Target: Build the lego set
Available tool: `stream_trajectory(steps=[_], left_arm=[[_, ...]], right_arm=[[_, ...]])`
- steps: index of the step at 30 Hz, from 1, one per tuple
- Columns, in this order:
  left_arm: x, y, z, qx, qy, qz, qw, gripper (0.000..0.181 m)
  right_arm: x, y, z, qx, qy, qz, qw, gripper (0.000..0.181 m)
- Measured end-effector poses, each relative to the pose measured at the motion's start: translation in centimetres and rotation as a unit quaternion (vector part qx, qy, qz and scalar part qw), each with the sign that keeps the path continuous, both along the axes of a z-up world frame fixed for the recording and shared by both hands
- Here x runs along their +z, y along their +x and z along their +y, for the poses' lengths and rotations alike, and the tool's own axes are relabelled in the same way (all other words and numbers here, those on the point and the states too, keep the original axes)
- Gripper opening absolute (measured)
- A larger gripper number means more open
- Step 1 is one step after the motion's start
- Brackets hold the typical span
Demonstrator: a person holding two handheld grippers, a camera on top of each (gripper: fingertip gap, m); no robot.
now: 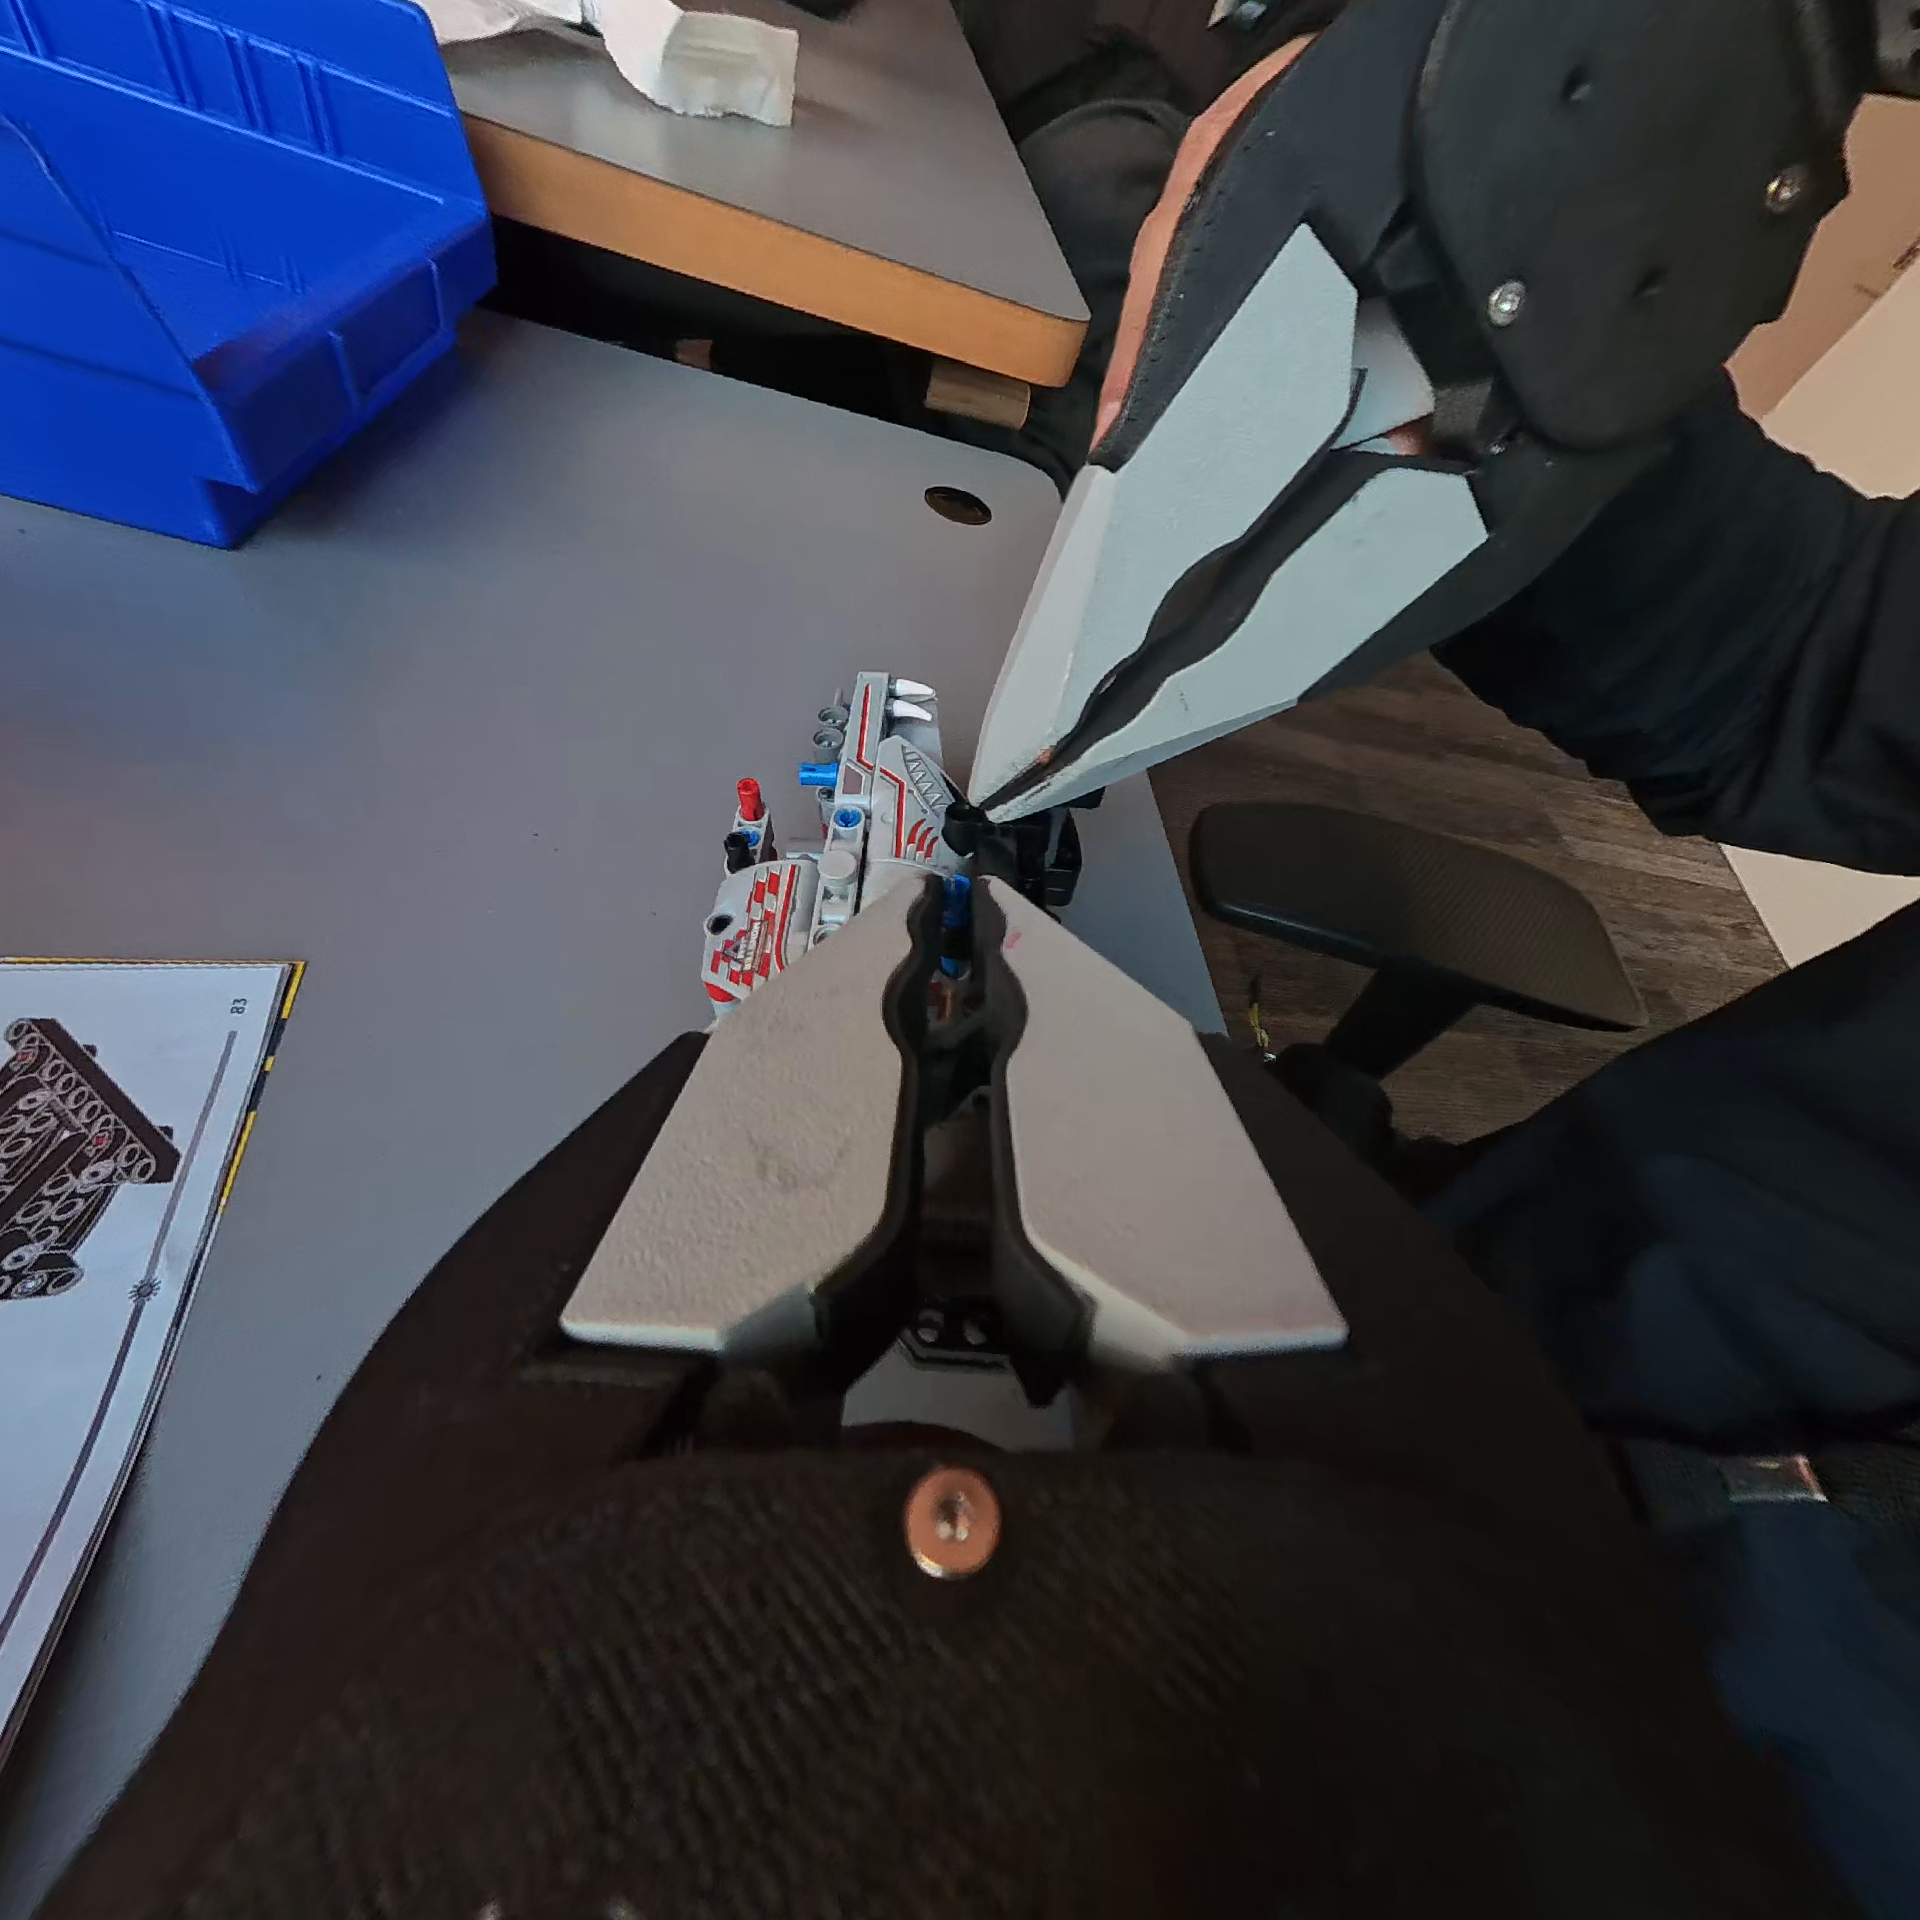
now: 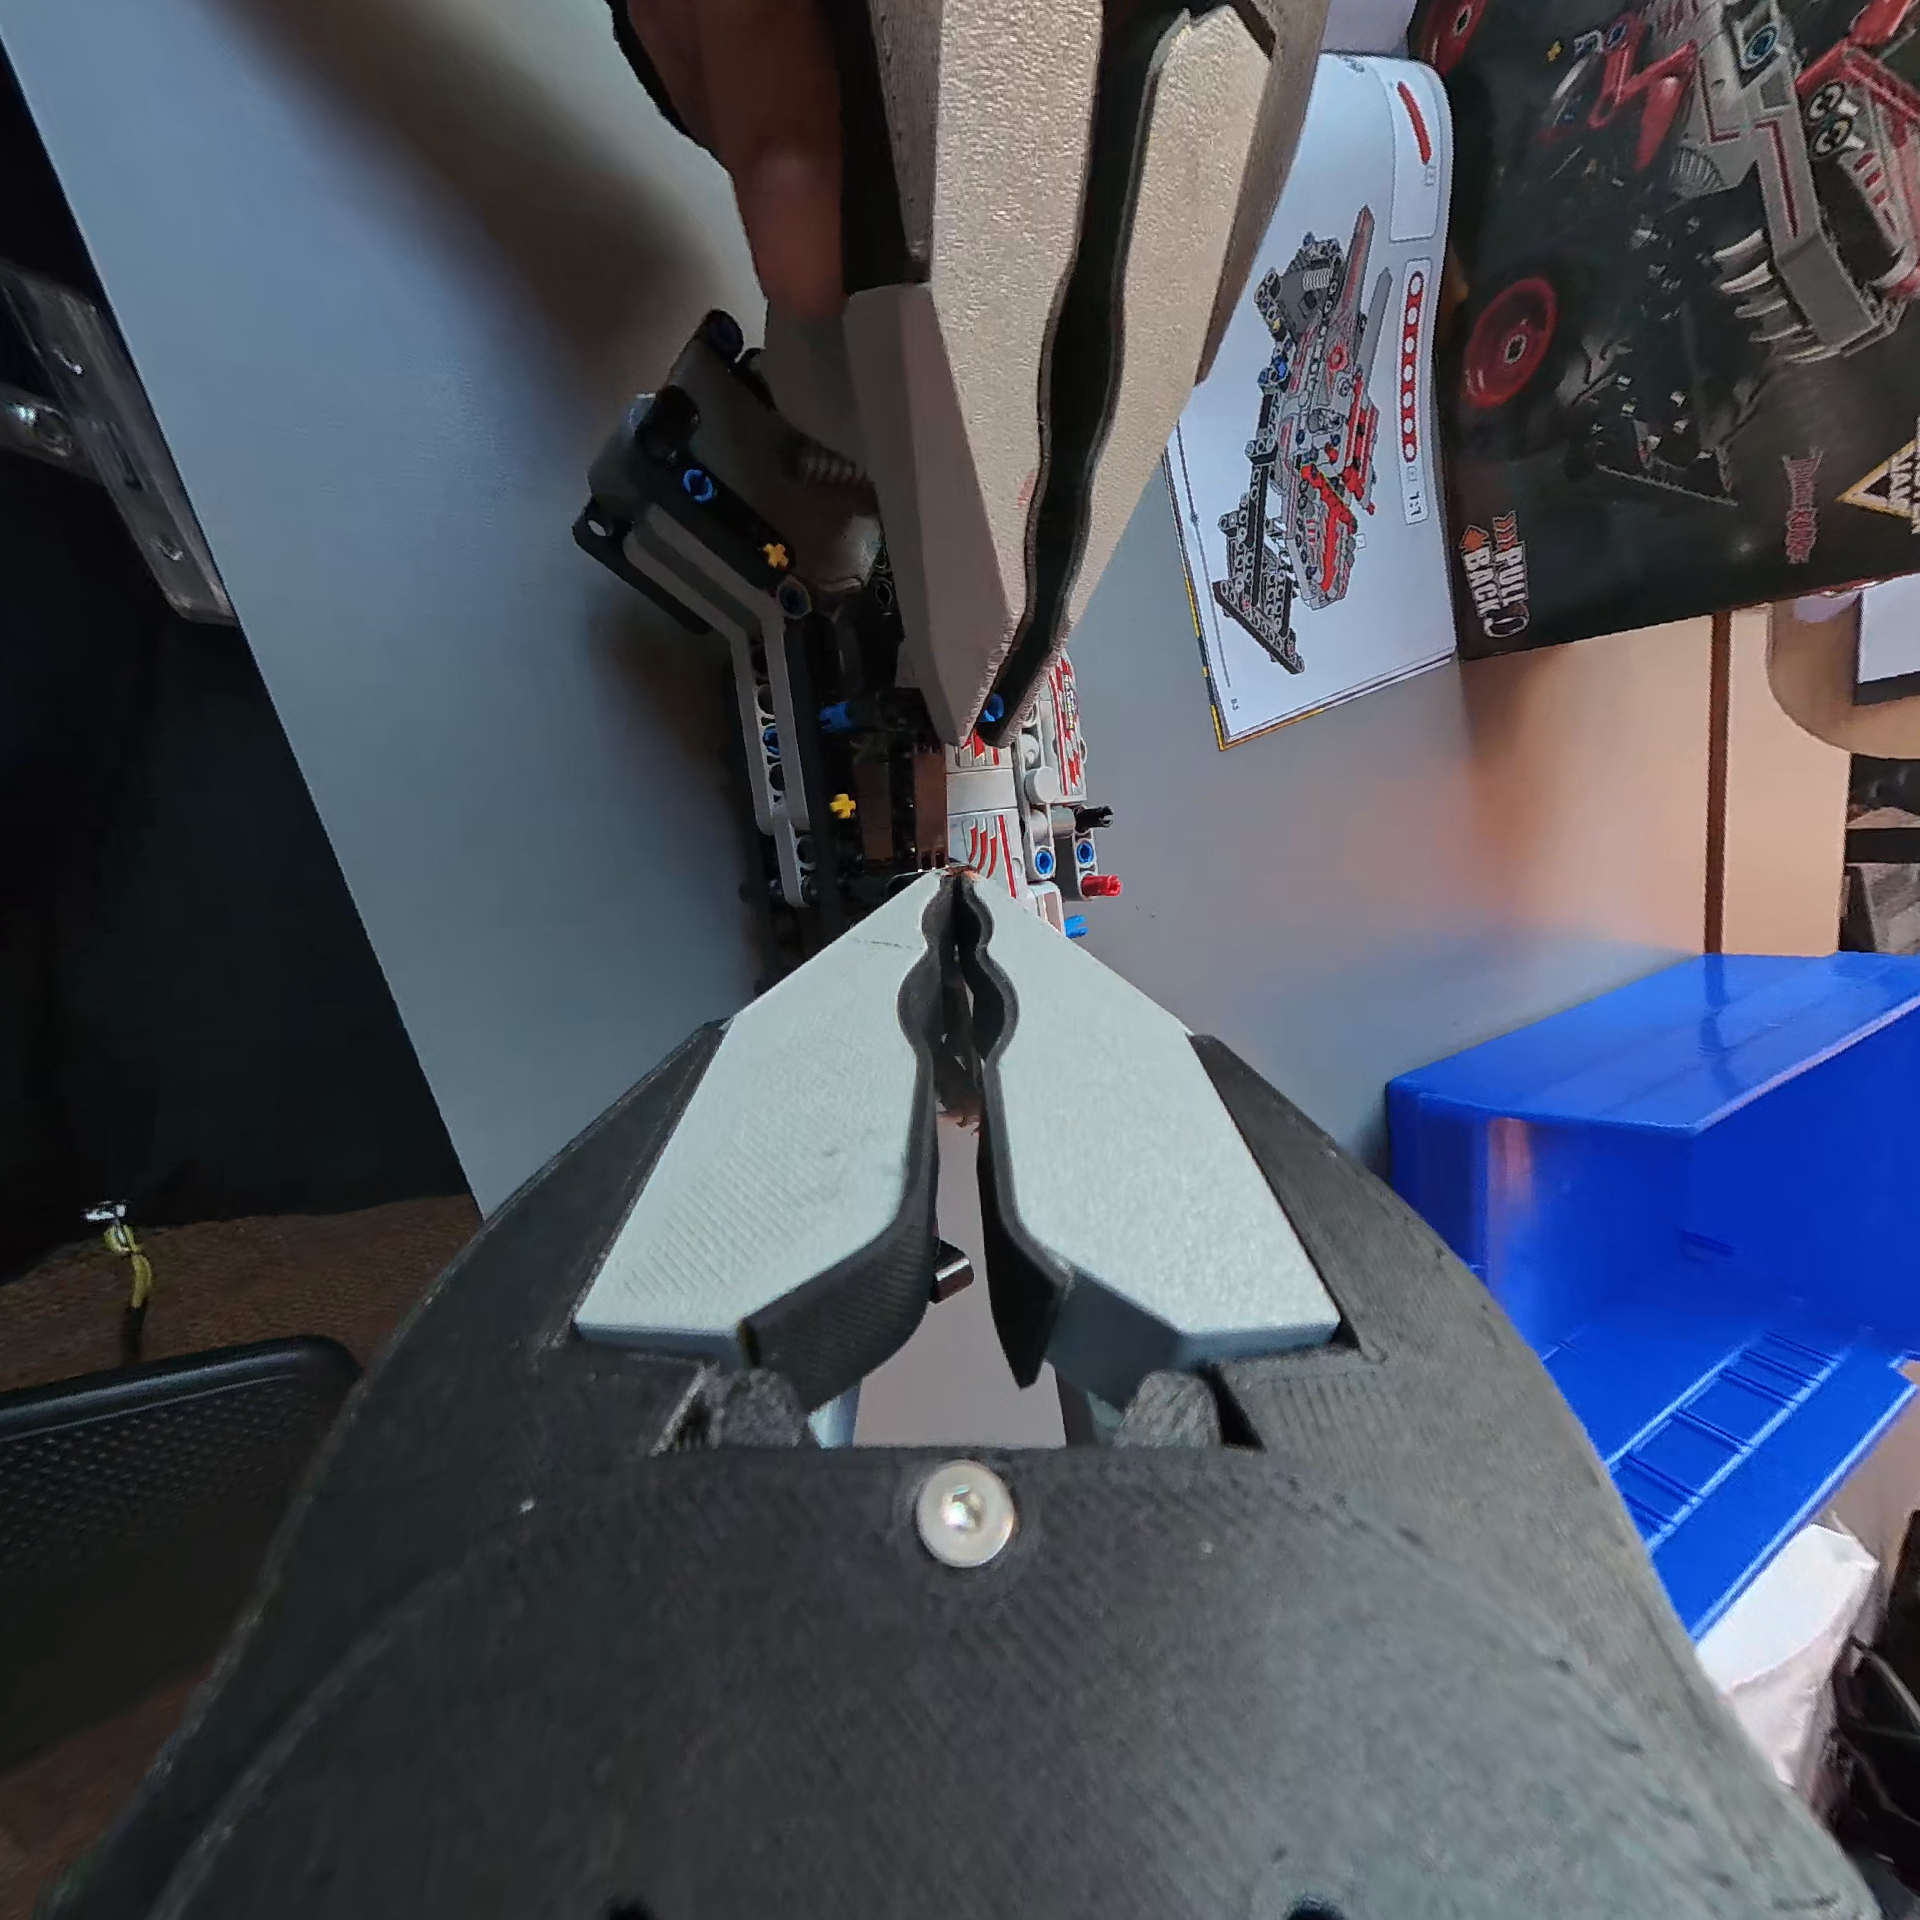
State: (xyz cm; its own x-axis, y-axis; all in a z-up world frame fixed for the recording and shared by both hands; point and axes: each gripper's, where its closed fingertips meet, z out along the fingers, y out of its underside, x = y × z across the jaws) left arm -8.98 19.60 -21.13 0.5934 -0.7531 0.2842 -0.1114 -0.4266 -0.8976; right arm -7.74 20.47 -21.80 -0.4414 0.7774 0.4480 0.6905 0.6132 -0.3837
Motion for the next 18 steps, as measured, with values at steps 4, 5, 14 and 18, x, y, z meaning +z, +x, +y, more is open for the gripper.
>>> stream_trajectory(steps=[4,5,14,18], left_arm=[[-0.06,-0.01,-0.09,-0.006,0.027,0.02,0.999,0.002],[-0.07,-0.02,-0.1,-0.006,0.035,0.026,0.999,0.002],[-0.05,0.04,-0.3,-0.013,0.076,0.04,0.996,0.002],[-0.04,0.07,-0.42,-0.017,0.084,0.04,0.996,0.002]], right_arm=[[-0.01,-0.01,-0.05,0.004,0.018,-0.007,1.0,0.0],[-0.01,0.0,-0.05,0.006,0.024,-0.009,1.0,0.0],[0.05,0.0,-0.16,0.013,0.06,-0.01,0.998,0.0],[0.35,0.11,0.22,0.002,0.072,-0.008,0.997,0.0]])
